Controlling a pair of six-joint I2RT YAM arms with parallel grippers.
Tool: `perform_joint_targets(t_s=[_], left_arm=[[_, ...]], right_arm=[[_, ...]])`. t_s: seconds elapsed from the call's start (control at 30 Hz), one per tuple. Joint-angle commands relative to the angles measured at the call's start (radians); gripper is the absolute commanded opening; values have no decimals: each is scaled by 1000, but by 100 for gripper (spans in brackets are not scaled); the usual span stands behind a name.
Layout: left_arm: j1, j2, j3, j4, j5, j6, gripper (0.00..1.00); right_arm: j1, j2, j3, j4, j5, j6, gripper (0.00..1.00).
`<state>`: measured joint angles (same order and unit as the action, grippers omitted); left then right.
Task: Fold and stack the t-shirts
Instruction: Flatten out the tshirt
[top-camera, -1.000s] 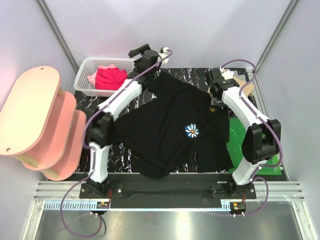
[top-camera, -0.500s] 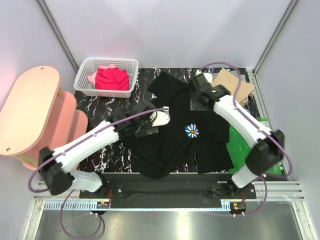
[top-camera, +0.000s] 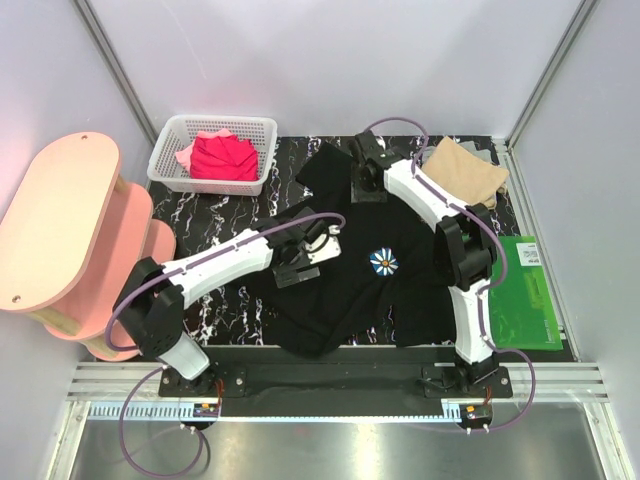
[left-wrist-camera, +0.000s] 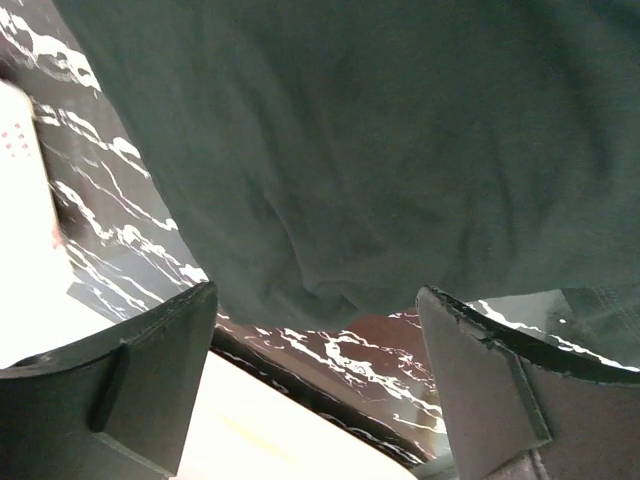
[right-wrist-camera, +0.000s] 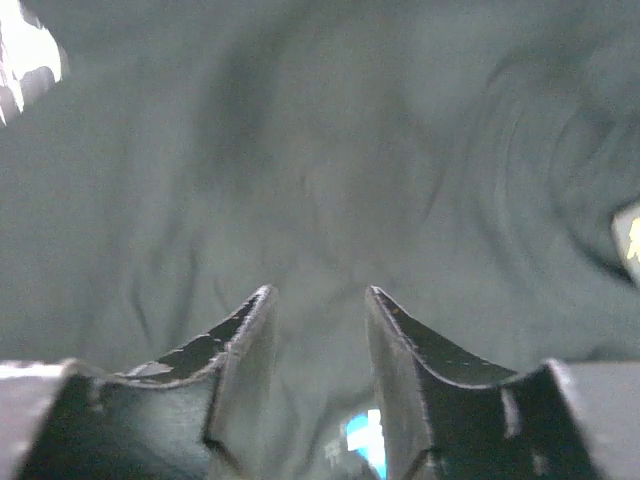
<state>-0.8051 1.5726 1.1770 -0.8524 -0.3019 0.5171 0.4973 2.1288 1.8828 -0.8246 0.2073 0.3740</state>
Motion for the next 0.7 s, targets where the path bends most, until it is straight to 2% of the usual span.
perform_joint_targets(t_s=[0.0, 0.2, 0.5, 0.67], left_arm=[[46, 13, -23, 27, -17, -60, 85], [86, 90, -20, 32, -37, -77, 82], [115, 161, -13, 16, -6, -60, 82], [210, 220, 47, 16, 26, -29, 82]], right_arm=[[-91, 89, 110, 22, -39, -7, 46], [-154, 152, 89, 16, -42, -15, 45], [-177, 180, 24, 10, -52, -18, 45], [-180, 181, -57, -7, -56, -4, 42]])
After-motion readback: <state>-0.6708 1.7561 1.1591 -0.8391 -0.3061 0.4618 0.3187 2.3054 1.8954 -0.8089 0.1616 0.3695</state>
